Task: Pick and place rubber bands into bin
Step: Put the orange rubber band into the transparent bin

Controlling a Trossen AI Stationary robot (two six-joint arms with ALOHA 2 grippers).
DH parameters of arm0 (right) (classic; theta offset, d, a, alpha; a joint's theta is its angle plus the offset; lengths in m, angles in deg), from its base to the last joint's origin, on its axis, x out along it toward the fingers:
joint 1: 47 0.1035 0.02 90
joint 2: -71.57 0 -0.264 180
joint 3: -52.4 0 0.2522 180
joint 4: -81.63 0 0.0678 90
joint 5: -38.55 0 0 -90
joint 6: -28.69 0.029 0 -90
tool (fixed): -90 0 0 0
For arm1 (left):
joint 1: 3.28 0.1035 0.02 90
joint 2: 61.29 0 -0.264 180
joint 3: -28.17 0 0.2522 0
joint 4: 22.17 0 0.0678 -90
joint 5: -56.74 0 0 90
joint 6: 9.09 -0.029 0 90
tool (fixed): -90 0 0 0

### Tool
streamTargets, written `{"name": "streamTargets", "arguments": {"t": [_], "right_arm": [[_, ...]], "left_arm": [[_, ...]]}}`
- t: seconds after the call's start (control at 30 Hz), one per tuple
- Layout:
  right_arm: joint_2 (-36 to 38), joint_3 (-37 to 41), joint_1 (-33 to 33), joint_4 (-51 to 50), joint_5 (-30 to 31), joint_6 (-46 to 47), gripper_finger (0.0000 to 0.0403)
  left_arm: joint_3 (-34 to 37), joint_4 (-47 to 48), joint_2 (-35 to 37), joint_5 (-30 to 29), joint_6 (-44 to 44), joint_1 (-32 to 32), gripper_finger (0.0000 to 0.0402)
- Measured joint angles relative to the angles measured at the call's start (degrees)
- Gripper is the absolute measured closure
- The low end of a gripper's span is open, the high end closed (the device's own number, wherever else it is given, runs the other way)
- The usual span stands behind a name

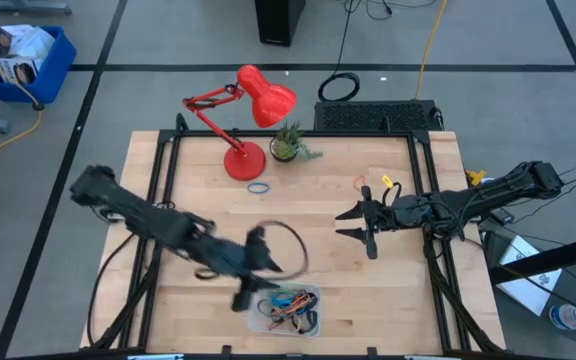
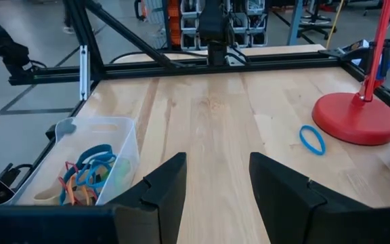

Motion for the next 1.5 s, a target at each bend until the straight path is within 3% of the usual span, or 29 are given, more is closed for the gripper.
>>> {"name": "streamTargets", "arguments": {"t": [0.23, 0.4, 0.57, 0.73, 0.87, 1.13, 1.3, 1.5], "right_arm": [[0.0, 0.0, 0.0, 0.0, 0.0, 10.0, 0.0248], [0.0, 0.0, 0.0, 0.0, 0.4, 12.0, 0.0248], [0.0, 0.0, 0.0, 1.5, 4.8, 12.0, 0.0248], [0.0, -1.5, -2.4, 3.7, 7.9, 11.4, 0.0248], [-0.5, -7.5, -7.8, -3.9, 8.1, 12.0, 0.0248], [-8.5, -22.4, -23.6, -33.3, 9.2, 19.1, 0.0248], [-14.7, -22.3, -30.9, -42.1, 5.8, 24.4, 0.0248], [-20.9, -17.7, -33.6, -41.0, 3.0, 27.0, 0.0248]], "left_arm": [[0.0, 2.4, 12.1, -0.2, -10.7, 2.1, 0.0227], [2.0, 6.7, 17.6, -0.5, -14.8, 4.1, 0.0227], [11.5, 5.7, 27.2, -0.5, -14.7, 6.9, 0.0227], [25.5, -3.7, 39.4, -0.3, -13.2, 9.3, 0.0227], [35.1, -8.9, 47.4, -0.3, -13.2, 10.7, 0.0227], [46.3, -14.4, 54.7, -0.3, -9.2, 13.1, 0.0227], [48.6, -14.8, 54.9, -0.2, -7.4, 14.1, 0.0227], [49.6, -14.7, 54.8, 0.2, -5.7, 14.9, 0.0227]]}}
